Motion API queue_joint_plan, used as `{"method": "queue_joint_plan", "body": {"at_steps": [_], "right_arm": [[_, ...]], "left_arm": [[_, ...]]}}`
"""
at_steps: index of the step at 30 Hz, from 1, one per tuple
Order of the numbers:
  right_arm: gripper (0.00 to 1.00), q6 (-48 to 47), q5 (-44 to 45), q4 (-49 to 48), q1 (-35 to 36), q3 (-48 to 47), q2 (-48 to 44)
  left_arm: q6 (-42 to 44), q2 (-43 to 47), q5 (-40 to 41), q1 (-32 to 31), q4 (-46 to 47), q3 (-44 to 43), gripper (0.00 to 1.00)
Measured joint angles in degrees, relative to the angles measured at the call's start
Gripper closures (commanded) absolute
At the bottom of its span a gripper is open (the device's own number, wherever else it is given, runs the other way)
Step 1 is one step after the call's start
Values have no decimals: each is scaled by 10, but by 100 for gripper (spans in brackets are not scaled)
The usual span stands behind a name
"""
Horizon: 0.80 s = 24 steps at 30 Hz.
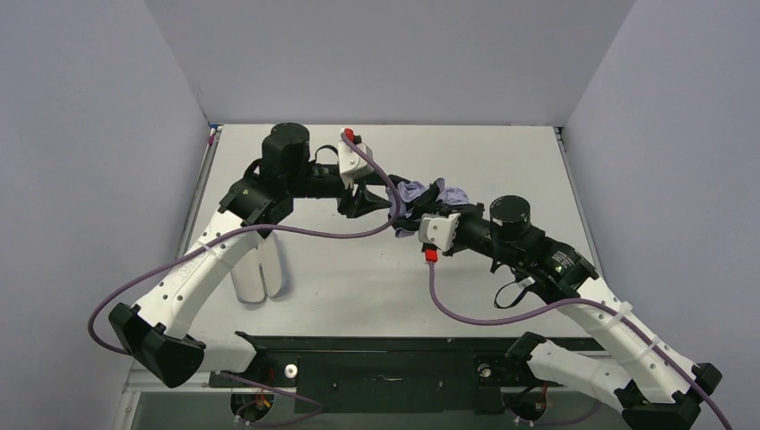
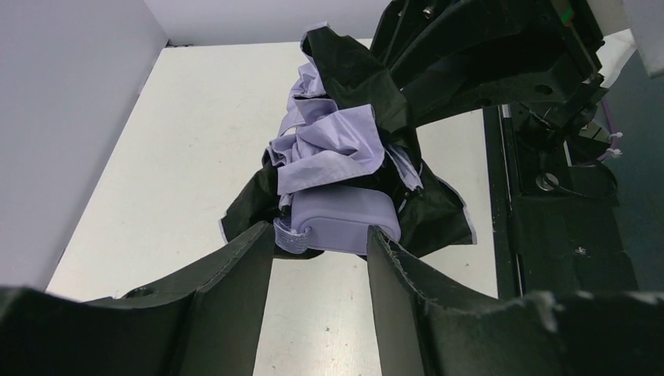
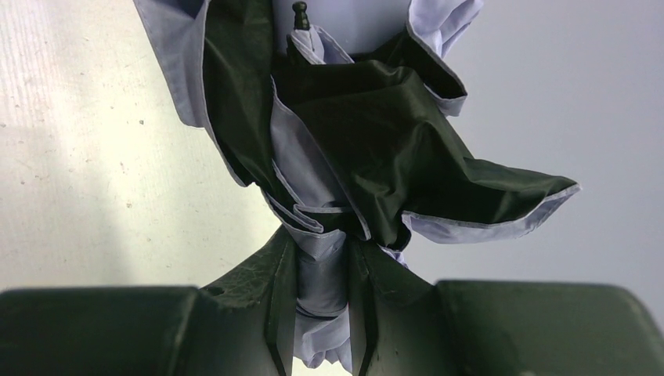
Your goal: Open the umbrella
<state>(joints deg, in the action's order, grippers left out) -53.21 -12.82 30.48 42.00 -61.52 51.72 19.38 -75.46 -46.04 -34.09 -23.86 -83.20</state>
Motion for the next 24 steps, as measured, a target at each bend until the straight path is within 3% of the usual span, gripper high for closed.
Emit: {"method": "queue_joint_plan", "body": {"at_steps": [5, 8, 14, 19, 24], "right_arm": [[100, -10, -1, -1, 9, 9, -5], [100, -17, -1, -5, 12, 16, -11], [100, -19, -2, -11, 12, 23, -15], [100, -23, -5, -12, 12, 25, -15], [100, -31, -7, -8, 12, 28, -19]], "left_arm": [[6, 0, 9, -3, -2, 0, 58], [11, -1, 13, -5, -8, 0, 67], [30, -5, 13, -5, -38, 0, 73], [49, -5, 11, -4, -62, 0, 100], [53, -5, 12, -3, -62, 0, 100]]}}
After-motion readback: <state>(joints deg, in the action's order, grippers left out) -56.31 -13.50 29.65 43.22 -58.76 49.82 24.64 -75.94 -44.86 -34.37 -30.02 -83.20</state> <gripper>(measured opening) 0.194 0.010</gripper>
